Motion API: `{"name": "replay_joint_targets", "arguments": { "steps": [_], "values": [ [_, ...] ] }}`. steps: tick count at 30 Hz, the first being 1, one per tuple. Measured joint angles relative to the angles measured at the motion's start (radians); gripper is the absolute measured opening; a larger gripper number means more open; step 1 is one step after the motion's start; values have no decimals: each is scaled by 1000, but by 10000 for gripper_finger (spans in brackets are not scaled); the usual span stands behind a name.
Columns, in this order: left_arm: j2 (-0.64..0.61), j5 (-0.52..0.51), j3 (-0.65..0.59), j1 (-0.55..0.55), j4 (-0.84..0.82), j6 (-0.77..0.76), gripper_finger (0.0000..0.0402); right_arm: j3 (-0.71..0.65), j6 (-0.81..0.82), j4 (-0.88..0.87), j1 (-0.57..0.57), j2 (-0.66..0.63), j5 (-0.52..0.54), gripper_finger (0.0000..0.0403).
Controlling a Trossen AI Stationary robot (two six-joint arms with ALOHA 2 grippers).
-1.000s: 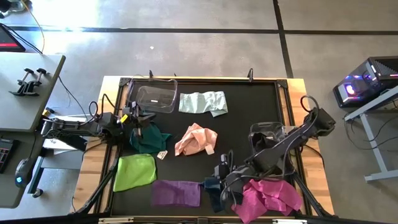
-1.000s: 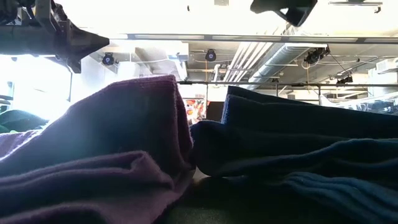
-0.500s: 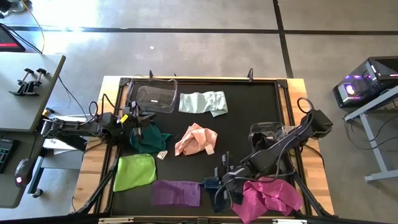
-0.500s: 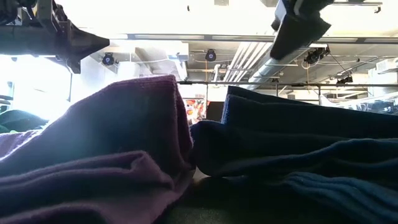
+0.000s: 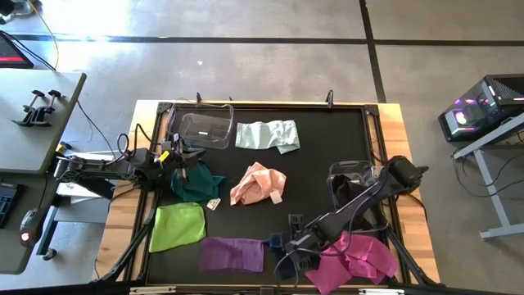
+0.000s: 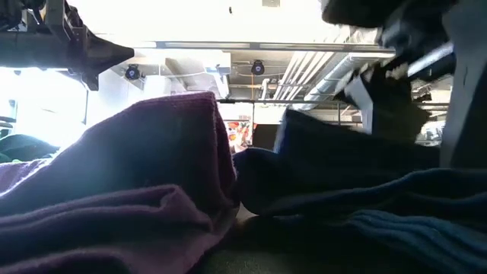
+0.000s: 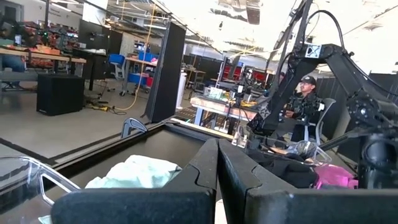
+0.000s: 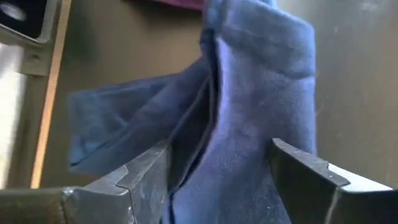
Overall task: Sort towels by color in basket
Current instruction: Put the dark blue into the bottom transparent bin
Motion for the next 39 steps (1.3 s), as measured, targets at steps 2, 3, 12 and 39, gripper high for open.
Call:
{"name": "replay_joint_targets", "arguments": {
  "steps": [2, 3, 12, 39],
  "values": [
    [0, 0, 0, 0, 0, 3, 0, 0, -1, 5, 0, 21, 1, 255],
    [0, 0, 0, 0, 0, 8, 0, 0, -1, 11, 2, 30, 5, 253],
    [0, -1, 0, 0, 0, 18, 0, 5, -24, 32, 27, 92, 99, 193],
    [0, -1, 0, 0, -10, 34, 0, -32, 491, 89, 142, 132, 513, 34]
  ]
}}
